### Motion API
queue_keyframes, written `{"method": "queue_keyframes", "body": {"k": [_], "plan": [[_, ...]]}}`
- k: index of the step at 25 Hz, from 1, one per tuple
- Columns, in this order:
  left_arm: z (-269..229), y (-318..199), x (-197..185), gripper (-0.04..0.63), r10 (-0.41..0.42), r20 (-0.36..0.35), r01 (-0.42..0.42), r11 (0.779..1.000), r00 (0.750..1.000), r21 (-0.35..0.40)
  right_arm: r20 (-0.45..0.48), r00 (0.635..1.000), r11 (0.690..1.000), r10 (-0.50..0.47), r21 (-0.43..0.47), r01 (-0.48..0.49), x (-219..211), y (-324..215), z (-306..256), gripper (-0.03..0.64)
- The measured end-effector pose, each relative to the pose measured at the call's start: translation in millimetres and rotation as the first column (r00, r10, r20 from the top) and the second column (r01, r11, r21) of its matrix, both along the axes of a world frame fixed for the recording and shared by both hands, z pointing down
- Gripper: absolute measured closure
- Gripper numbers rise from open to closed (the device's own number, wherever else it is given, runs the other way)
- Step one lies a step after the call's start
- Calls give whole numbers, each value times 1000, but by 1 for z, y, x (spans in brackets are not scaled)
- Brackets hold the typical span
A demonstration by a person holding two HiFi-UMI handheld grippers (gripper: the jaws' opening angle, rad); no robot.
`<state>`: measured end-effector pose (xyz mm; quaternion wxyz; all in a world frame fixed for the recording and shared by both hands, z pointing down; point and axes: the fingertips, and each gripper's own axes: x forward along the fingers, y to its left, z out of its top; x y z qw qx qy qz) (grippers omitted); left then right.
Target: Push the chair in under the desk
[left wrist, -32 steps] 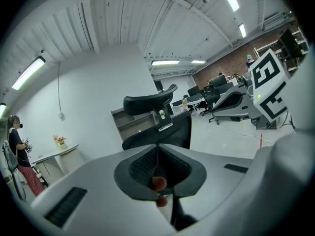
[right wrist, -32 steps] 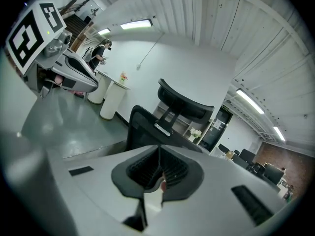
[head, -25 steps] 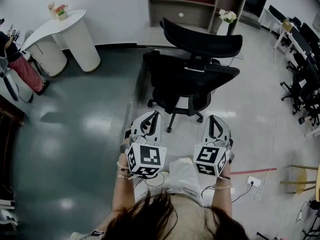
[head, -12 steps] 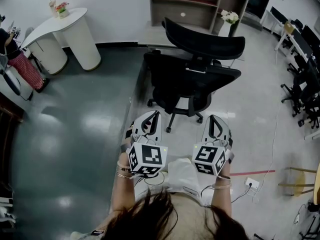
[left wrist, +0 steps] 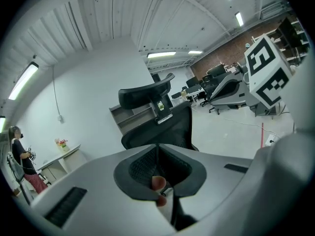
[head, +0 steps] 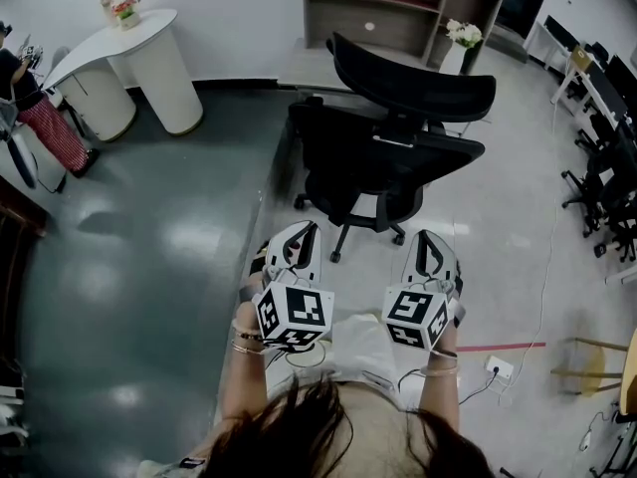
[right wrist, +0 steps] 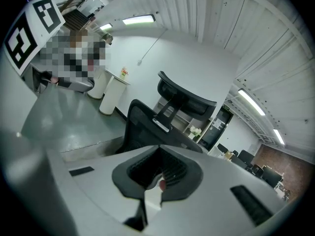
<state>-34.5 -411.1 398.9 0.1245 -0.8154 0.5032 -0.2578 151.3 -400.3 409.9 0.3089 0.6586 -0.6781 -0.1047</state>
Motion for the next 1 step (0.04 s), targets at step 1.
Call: {"method": "queue_keyframes", "body": {"k": [1], "plan": [[1,-1,0,572,0,3,0,1000,1000,-1,-1,1000,1000,-2,0,2,0,-1,0,592]]}}
